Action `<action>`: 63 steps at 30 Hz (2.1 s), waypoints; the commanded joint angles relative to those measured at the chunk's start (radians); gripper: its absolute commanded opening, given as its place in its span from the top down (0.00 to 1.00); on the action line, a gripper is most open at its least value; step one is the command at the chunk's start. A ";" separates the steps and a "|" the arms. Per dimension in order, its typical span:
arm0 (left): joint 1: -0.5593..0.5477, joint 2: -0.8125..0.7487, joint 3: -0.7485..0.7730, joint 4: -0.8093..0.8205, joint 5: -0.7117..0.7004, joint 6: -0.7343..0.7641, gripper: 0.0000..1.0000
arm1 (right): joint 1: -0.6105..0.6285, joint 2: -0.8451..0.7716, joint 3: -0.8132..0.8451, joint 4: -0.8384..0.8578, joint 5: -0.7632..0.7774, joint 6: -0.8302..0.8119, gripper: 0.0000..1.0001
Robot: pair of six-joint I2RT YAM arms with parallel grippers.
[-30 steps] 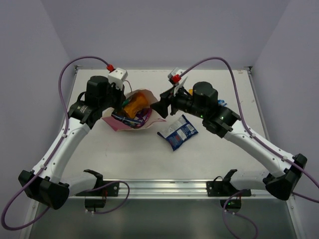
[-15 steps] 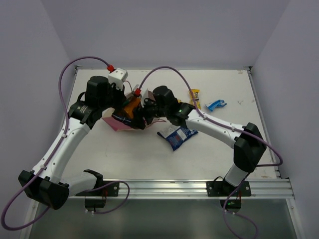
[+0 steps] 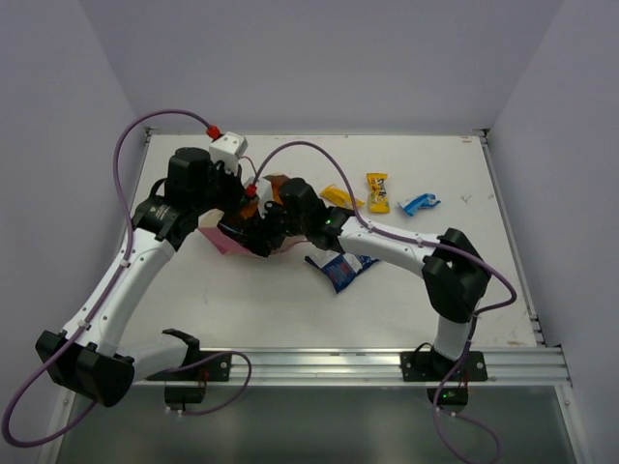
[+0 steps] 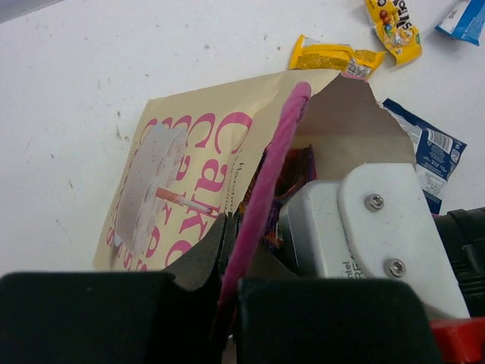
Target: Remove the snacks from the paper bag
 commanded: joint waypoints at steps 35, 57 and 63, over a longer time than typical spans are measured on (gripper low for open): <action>-0.001 0.008 0.052 0.020 -0.031 0.014 1.00 | -0.306 -0.914 -0.320 -0.281 0.831 -0.005 1.00; -0.002 0.007 0.027 0.045 0.078 -0.013 1.00 | -0.305 -0.701 -0.385 -0.567 0.832 0.295 0.48; -0.007 -0.012 -0.005 0.057 0.110 -0.045 1.00 | -0.121 -0.655 -0.164 -0.478 0.792 0.391 0.41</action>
